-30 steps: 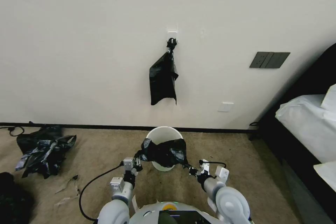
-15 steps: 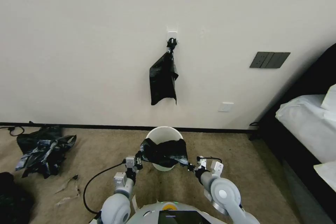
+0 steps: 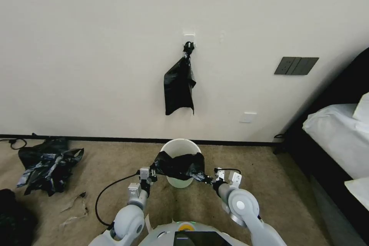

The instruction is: Place a trash bag onto the trash bin.

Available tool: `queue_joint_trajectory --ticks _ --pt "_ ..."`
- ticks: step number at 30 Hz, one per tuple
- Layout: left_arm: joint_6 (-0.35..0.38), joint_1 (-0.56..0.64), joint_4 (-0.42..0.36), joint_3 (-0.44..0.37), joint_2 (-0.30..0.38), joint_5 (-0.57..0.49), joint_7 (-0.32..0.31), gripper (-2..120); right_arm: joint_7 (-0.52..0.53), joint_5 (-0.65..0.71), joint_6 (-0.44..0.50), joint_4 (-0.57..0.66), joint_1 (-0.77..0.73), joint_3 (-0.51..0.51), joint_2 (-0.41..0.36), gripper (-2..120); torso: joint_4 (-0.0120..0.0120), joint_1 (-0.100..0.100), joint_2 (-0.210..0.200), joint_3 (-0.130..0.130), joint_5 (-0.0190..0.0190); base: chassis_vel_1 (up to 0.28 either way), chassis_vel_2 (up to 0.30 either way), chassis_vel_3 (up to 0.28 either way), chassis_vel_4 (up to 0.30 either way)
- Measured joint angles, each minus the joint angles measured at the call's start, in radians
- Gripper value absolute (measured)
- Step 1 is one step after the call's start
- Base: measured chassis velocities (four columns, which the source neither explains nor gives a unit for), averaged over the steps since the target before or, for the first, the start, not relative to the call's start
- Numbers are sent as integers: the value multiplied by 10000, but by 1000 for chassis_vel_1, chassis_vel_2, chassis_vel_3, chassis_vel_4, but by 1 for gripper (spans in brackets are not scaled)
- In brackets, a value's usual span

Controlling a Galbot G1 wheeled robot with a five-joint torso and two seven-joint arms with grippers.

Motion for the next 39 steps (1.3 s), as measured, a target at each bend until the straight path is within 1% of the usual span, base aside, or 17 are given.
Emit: queue_joint_trajectory --ticks 3,14,21,22,23,24,26,27,29,30,33,34,35,36,37,38,39 --pt "363 -209 4 -56 -138 7 -174 0 150 4 -11 -162 177 -150 7 0 -1 0 0 0 0 0 0 0 0" --pt "484 -466 154 -60 -130 44 -223 0 256 4 -1 -555 580 -209 -42 0 0 0 0 0 0 0 0 0 0" --pt "488 -231 45 -182 -117 45 -220 0 37 -4 -4 -304 305 -193 -174 0 -1 0 0 0 0 0 0 0 0" --pt "501 -30 -80 -233 -48 44 -217 2 -119 -87 -4 -183 150 -186 -260 2 -1 0 0 -1 2 0 0 0 0" --pt "507 132 -172 -291 -14 48 -215 7 -242 -170 -3 -91 30 -179 -321 8 0 0 0 -1 1 0 0 0 0" --pt "507 132 -172 -291 -14 48 -215 7 -242 -170 -3 -91 30 -179 -321 8 0 0 0 -1 1 0 0 0 0" --pt "504 522 -365 -474 59 66 -201 19 -459 -401 16 128 -277 -151 -455 18 0 0 0 -1 1 0 0 0 0" --pt "504 522 -365 -474 59 66 -201 19 -459 -401 16 128 -277 -151 -455 18 0 0 0 -1 1 0 0 0 0" --pt "354 935 -564 -711 123 96 -115 30 -721 -845 97 326 -629 -130 -624 30 -1 0 0 -1 1 0 0 0 0" --pt "354 935 -564 -711 123 96 -115 30 -721 -845 97 326 -629 -130 -624 30 -1 0 0 -1 1 0 0 0 0" --pt "-30 1338 -768 -980 176 143 177 43 -1182 -1625 332 574 -1058 -135 -840 44 0 0 0 -1 1 0 0 0 0" --pt "-30 1338 -768 -980 176 143 177 43 -1182 -1625 332 574 -1058 -135 -840 44 0 0 0 -1 1 0 0 0 0" --pt "-220 1469 -831 -1086 182 154 261 50 -1304 -1823 391 690 -1211 -143 -910 50 0 0 0 -2 0 0 0 0 0" --pt "-340 1532 -856 -1146 192 155 318 54 -1397 -1981 441 755 -1307 -155 -954 53 0 0 0 -2 0 0 0 0 0" --pt "-340 1532 -856 -1146 192 155 318 54 -1397 -1981 441 755 -1307 -155 -954 53 0 0 0 -2 0 0 0 0 0" --pt "-569 1631 -880 -1248 210 149 455 59 -1582 -2391 552 855 -1479 -188 -1027 59 0 0 0 -1 1 0 0 0 0" --pt "-749 1698 -881 -1308 243 132 600 64 -1756 -2778 654 907 -1597 -220 -1098 63 -1 0 0 -2 0 0 0 0 0"
